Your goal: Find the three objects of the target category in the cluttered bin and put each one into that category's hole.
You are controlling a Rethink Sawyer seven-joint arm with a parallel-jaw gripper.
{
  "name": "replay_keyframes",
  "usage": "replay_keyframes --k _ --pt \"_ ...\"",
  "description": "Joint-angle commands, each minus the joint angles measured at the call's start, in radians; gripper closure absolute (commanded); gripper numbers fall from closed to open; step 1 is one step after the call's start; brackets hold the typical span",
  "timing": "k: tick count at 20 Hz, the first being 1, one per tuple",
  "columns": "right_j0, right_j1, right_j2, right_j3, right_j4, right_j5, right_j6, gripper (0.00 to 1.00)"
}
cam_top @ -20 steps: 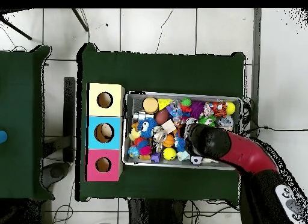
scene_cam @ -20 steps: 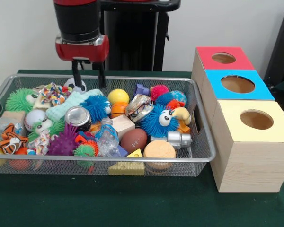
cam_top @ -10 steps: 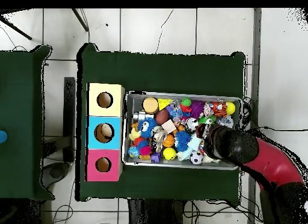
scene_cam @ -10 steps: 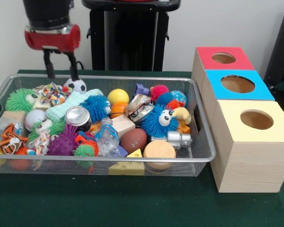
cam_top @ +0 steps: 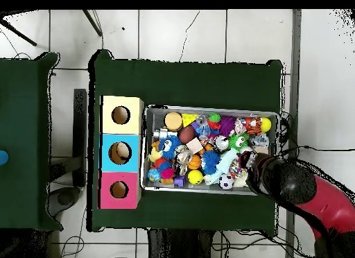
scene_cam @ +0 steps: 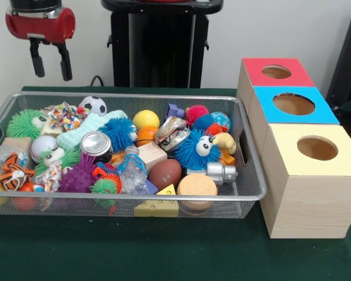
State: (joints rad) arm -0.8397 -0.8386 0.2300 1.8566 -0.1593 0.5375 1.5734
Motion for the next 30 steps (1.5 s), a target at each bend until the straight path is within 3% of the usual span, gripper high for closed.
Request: replay_keyframes --k 1,7,19,21,26,30 --pt "-0.028 0.052 0.090 0.157 -0.093 -0.089 -0.042 0.00" --pt "-0.021 0.098 0.093 0.142 -0.125 -0.152 -0.010 0.00" --pt "-0.039 0.253 0.139 0.000 -0.159 -0.105 -0.068 0.00" --pt "-0.041 0.220 0.142 0.016 -0.163 -0.091 -0.064 0.00" --pt "-0.094 0.035 0.174 0.104 -0.170 -0.080 -0.077 0.00" --pt "-0.107 0.014 0.171 0.061 -0.166 0.000 -0.100 0.00"
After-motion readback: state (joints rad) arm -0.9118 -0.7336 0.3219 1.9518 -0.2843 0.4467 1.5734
